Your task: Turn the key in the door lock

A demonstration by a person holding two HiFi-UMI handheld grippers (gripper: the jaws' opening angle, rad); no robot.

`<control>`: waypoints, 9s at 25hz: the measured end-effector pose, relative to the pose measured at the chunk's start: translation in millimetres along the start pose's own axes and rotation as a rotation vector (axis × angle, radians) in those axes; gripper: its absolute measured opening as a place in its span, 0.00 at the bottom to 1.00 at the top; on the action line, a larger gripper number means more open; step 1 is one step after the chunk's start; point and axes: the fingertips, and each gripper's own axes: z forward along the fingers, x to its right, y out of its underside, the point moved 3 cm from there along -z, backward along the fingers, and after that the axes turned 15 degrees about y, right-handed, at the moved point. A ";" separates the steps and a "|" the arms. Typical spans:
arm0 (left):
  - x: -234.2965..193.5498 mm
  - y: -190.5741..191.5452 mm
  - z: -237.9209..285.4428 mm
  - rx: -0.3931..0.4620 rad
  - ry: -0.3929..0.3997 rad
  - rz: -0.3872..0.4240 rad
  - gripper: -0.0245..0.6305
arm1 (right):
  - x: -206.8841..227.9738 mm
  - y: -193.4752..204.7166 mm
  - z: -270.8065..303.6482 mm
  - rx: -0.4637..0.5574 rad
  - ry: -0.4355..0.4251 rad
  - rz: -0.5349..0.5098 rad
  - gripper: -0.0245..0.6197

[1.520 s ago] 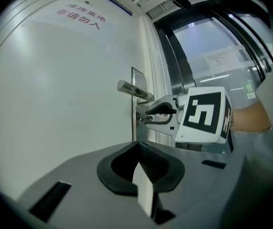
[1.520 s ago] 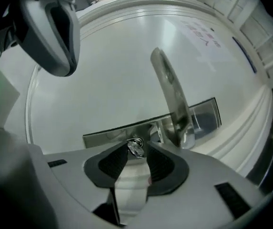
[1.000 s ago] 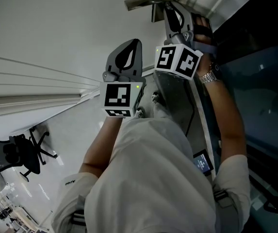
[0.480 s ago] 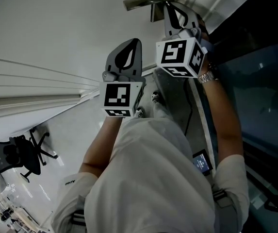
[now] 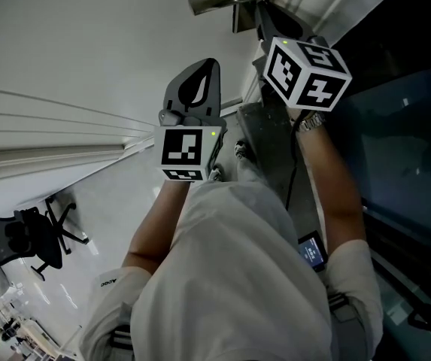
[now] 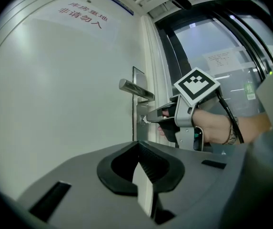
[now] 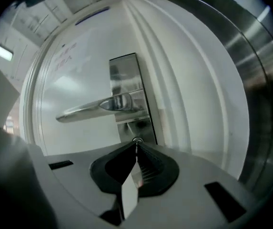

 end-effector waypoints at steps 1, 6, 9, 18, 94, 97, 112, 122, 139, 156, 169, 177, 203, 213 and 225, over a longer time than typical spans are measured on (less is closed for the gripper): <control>-0.2 0.5 0.2 0.000 -0.002 0.000 0.05 | 1.8 0.7 0.6 -0.015 -0.010 0.073 0.05; -0.2 0.0 -0.5 0.001 -0.011 -0.002 0.05 | 8.5 3.7 2.0 -0.077 -0.066 0.418 0.05; -0.1 -0.3 -1.2 0.001 -0.019 -0.002 0.05 | 11.1 5.3 2.4 -0.101 -0.095 0.593 0.05; -1.6 0.0 -3.7 0.001 -0.034 -0.002 0.05 | 16.9 13.1 6.0 -0.209 -0.193 1.050 0.05; -1.7 6.3 0.9 -0.022 -0.045 -0.007 0.05 | 5.1 2.1 3.9 -0.105 -0.034 0.345 0.06; -2.4 6.6 0.1 -0.021 -0.049 -0.009 0.05 | 6.8 3.1 4.2 -0.135 -0.070 0.481 0.06; -4.7 5.7 0.7 -0.014 -0.052 -0.012 0.05 | 2.9 -0.5 -1.5 -0.093 -0.153 0.139 0.25; -2.1 4.7 8.2 -0.010 -0.040 -0.016 0.05 | -1.3 1.3 -15.5 0.089 -0.032 -0.649 0.28; -14.2 6.6 1.9 -0.007 -0.040 -0.028 0.05 | -18.4 14.2 -5.9 0.307 0.221 -1.433 0.22; -20.0 7.2 -5.0 -0.010 -0.022 -0.030 0.05 | -18.1 5.8 -8.0 0.250 0.223 -1.008 0.19; -19.8 7.9 -0.8 -0.010 -0.012 -0.034 0.05 | -14.1 -1.6 -6.8 0.163 0.123 -0.634 0.19; -23.0 8.9 0.1 -0.007 -0.021 -0.039 0.05 | -9.1 -2.2 -6.0 0.141 0.094 -0.506 0.17; -23.1 10.7 -1.1 -0.013 -0.034 -0.042 0.05 | 16.7 5.1 -2.7 -0.149 -0.109 0.788 0.05; -24.2 9.5 -1.0 -0.012 -0.029 -0.040 0.05 | 20.5 5.8 3.0 -0.214 -0.191 0.905 0.05; -26.3 11.9 -1.7 -0.015 -0.034 -0.042 0.05 | -0.8 1.1 -17.6 0.080 0.058 -0.464 0.29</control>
